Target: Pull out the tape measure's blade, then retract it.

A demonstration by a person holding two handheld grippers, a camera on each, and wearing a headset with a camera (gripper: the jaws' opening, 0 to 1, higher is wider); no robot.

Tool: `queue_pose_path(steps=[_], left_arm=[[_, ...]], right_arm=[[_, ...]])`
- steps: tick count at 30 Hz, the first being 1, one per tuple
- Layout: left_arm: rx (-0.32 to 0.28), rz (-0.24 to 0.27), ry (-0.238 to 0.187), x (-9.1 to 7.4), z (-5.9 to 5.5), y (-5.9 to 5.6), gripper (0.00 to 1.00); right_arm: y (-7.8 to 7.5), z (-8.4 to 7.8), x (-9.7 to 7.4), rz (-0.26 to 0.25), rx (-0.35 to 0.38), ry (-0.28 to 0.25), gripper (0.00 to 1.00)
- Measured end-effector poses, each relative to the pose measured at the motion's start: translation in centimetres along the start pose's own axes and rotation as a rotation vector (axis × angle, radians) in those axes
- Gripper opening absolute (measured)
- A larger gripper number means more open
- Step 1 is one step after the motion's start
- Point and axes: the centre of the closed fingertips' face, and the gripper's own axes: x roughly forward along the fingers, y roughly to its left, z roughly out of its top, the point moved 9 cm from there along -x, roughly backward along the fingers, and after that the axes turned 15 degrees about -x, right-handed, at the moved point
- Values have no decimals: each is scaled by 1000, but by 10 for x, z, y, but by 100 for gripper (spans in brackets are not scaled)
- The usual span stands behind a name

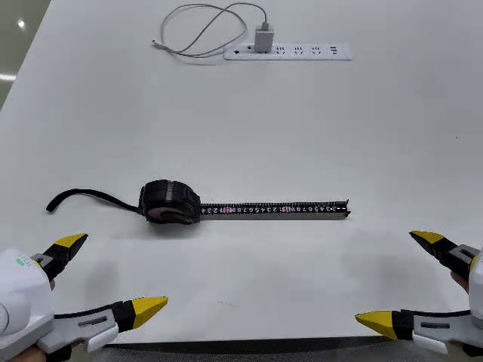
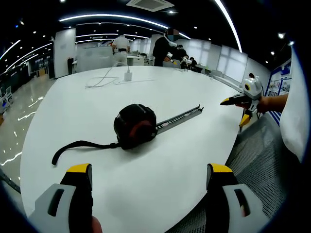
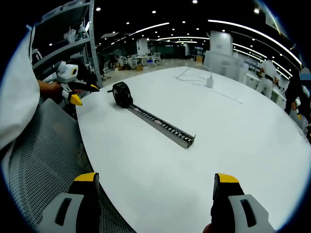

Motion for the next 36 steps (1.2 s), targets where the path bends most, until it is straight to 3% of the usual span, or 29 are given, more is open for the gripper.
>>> queue_pose_path(steps=[16, 36], left_arm=[[-41, 12, -34, 31, 21, -8, 94], [-84, 30, -39, 57, 34, -13, 92]], right_arm=[[-5, 5, 3, -2, -7, -5, 96], [-12, 8, 8, 0, -16, -8, 96]])
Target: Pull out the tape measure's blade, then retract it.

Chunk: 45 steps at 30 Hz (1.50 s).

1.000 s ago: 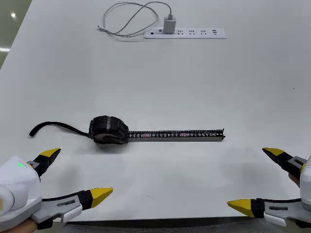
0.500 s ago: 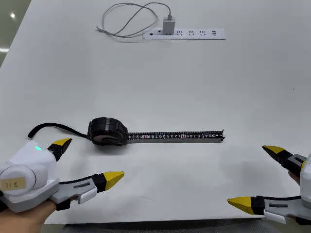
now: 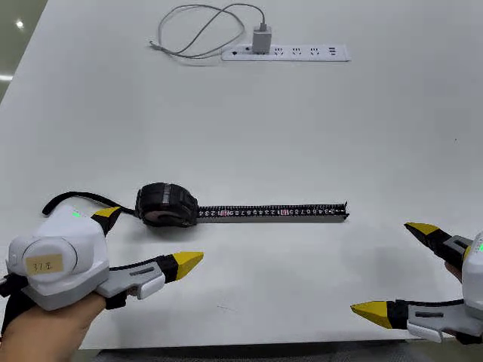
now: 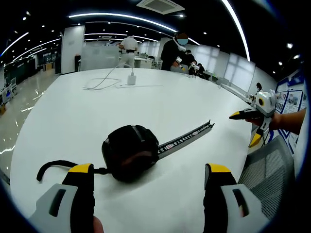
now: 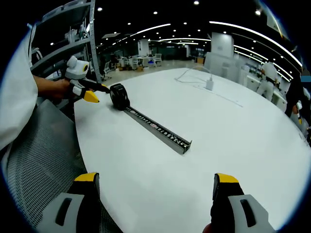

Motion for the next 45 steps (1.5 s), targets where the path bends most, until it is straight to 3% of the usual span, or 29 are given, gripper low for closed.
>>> queue_pose_path(steps=[19, 27, 45], left_arm=[[-57, 0, -14, 21, 5, -6, 90], [-94, 31, -40, 23, 6, -5, 87], [-122, 125, -80, 31, 5, -4, 81]], right_arm=[[-5, -3, 1, -3, -2, -1, 96], [-5, 0, 3, 2, -2, 0, 94], [-26, 4, 13, 50, -75, 20, 75]])
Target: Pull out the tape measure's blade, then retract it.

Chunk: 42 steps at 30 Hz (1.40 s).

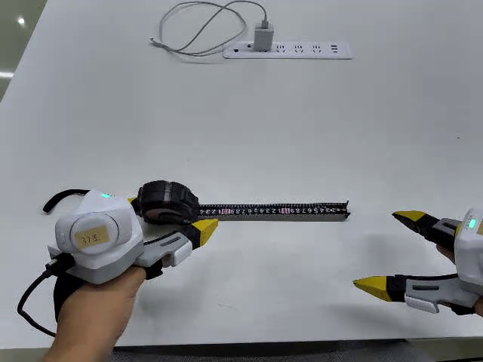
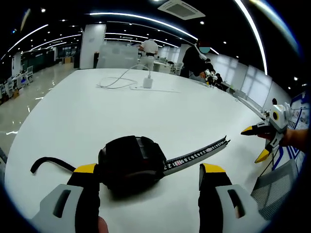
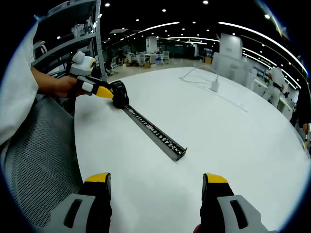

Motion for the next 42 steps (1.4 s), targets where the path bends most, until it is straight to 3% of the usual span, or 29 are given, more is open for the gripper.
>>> queue_pose_path(steps=[8, 10, 17, 42], left_arm=[[-16, 40, -20, 5, 0, 1, 77], [-20, 52, -22, 6, 0, 1, 76], [-49, 78, -27, 11, 3, 4, 72], [-86, 164, -43, 17, 4, 8, 61]], right_arm=[[-17, 4, 7, 22, -61, 12, 62], [-23, 5, 9, 23, -112, 27, 58], [-35, 6, 18, 51, -148, 42, 50], [-56, 10, 42, 165, -284, 99, 34]])
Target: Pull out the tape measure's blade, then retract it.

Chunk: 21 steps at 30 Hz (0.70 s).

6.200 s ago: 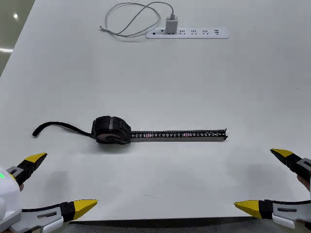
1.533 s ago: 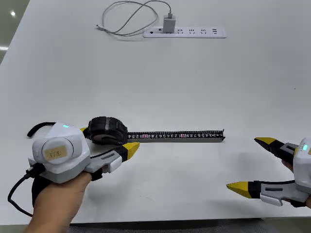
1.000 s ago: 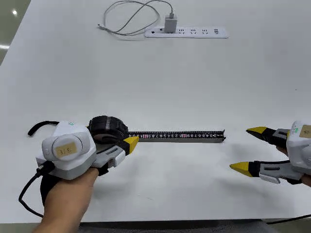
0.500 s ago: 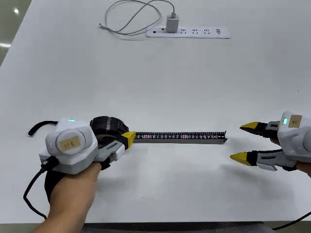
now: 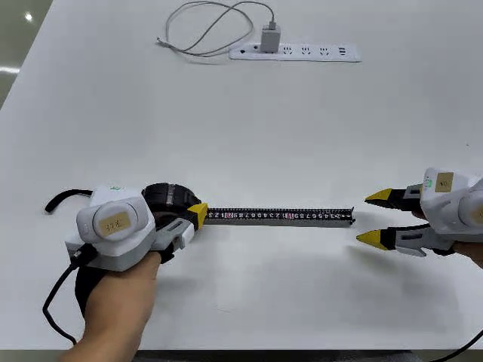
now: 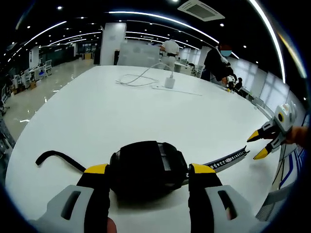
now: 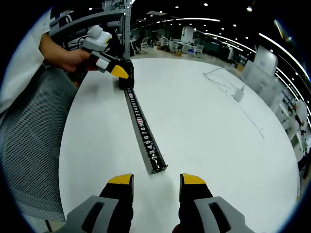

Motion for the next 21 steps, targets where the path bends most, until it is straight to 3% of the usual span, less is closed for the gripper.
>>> queue_pose_path(steps=[21], left_arm=[[14, 3, 7, 0, 0, 1, 59]], right_arm=[[-10, 2, 9, 57, -51, 21, 30]])
